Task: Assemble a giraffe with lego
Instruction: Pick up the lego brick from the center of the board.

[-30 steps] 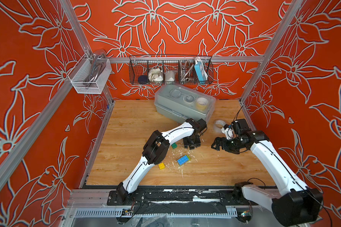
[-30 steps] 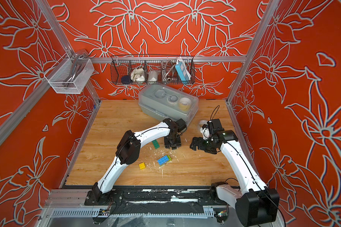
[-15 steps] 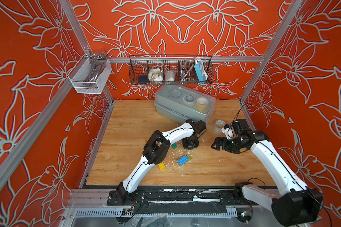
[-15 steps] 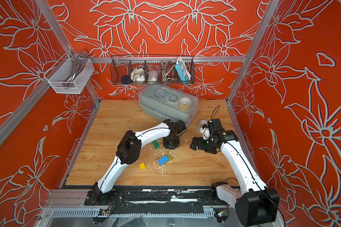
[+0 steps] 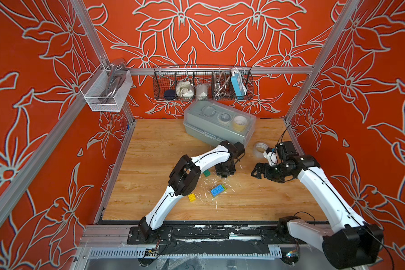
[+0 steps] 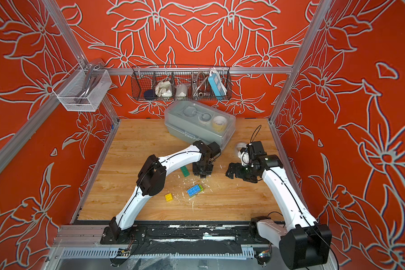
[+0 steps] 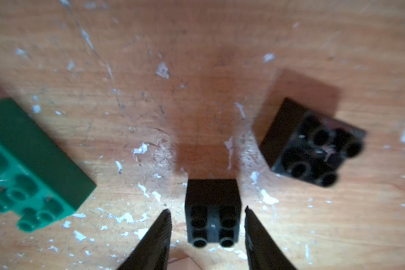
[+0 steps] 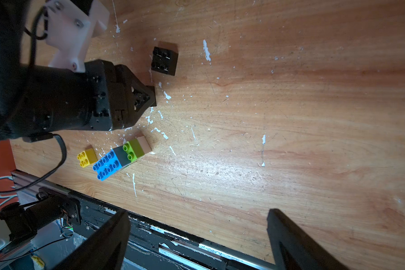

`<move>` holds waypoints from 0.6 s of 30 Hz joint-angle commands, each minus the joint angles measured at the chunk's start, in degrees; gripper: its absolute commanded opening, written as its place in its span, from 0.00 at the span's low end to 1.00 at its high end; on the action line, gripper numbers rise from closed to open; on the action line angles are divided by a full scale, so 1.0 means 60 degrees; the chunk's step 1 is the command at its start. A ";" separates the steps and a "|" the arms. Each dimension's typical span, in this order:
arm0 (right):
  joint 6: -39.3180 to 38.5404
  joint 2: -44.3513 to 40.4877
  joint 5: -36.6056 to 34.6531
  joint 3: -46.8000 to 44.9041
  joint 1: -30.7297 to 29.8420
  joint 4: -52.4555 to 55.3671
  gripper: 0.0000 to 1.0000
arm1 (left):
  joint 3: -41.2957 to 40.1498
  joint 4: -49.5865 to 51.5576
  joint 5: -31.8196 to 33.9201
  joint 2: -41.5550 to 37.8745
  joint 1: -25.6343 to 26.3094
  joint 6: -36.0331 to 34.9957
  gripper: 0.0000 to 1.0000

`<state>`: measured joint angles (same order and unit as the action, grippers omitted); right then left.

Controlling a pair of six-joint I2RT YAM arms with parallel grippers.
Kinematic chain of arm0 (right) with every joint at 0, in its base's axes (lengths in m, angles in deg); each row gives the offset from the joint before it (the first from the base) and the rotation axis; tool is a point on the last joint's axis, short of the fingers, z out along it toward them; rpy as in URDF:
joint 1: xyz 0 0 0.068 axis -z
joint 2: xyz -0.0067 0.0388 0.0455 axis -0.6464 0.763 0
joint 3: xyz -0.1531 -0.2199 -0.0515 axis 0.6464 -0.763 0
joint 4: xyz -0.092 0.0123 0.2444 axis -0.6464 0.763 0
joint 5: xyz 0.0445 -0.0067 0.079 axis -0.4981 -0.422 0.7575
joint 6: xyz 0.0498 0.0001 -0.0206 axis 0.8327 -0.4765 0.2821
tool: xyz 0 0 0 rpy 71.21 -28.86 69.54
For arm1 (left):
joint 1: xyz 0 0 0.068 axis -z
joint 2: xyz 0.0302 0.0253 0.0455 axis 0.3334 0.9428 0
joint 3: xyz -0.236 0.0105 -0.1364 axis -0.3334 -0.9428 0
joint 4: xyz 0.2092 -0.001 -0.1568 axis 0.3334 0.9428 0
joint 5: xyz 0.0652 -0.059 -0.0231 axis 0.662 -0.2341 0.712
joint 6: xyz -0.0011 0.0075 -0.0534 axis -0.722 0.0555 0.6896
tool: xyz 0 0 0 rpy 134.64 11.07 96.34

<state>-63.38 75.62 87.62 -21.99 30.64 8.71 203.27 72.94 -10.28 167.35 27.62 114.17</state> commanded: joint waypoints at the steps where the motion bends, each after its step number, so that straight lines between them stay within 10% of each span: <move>1: -0.0069 -0.0055 0.0150 -0.0010 0.0037 0.0053 0.96 | 0.0319 0.0406 0.0295 0.0136 0.0047 -0.0184 0.48; 18: -0.0068 -0.0006 0.0158 -0.0025 0.0058 0.0009 0.96 | 0.0427 0.0418 0.0058 0.0371 0.0032 -0.0155 0.45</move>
<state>-63.38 75.62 88.02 -21.99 30.64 8.53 204.82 73.62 -9.71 168.31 27.75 113.56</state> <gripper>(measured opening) 0.964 0.454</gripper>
